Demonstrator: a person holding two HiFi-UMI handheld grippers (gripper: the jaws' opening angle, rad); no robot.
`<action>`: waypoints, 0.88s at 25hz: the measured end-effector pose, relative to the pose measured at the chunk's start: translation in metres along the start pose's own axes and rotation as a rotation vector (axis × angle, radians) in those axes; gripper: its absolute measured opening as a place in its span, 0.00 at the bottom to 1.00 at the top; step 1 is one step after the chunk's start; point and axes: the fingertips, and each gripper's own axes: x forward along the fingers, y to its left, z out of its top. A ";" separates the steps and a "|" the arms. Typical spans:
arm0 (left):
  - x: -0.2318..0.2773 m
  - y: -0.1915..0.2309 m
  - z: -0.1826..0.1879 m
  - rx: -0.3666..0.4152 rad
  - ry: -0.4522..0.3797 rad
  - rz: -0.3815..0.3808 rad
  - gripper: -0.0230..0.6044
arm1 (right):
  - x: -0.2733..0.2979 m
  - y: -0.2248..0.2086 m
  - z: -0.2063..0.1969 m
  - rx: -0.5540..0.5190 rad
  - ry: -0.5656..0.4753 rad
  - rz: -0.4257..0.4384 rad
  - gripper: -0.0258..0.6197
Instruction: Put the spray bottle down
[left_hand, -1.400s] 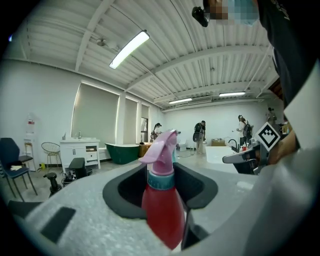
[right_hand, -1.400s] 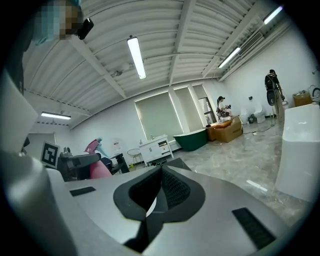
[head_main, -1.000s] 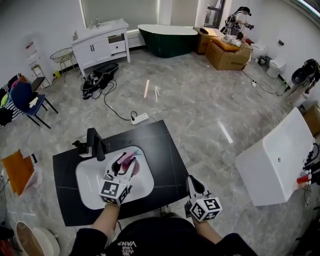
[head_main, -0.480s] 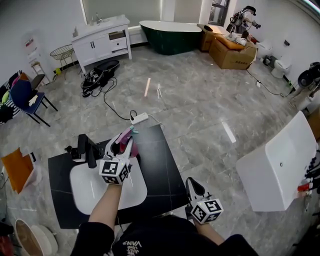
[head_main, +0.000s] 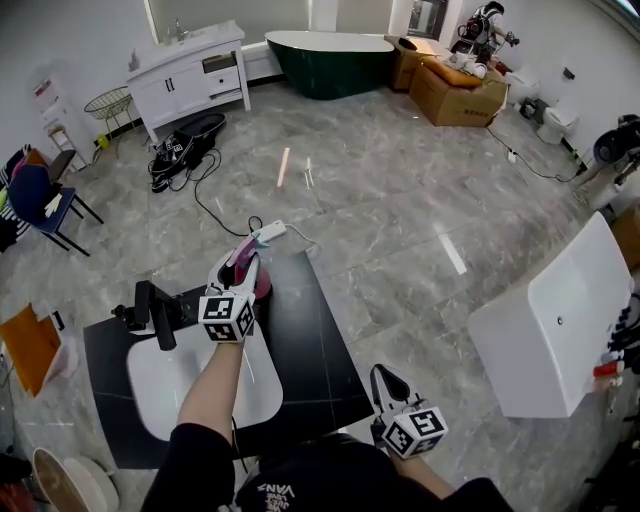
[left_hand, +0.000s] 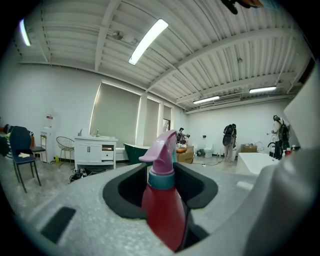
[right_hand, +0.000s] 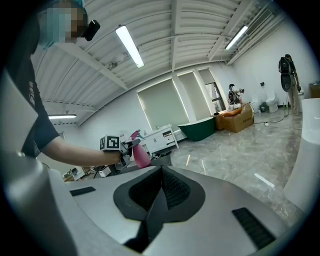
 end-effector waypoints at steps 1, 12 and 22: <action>0.004 0.002 -0.002 -0.001 0.005 0.006 0.31 | -0.001 -0.004 -0.001 0.003 0.004 -0.008 0.04; 0.009 0.010 -0.014 -0.008 -0.006 0.056 0.33 | 0.001 -0.019 0.003 0.006 -0.002 -0.022 0.04; -0.008 0.010 -0.017 -0.031 0.073 0.056 0.64 | -0.006 -0.010 0.005 -0.002 -0.005 0.021 0.04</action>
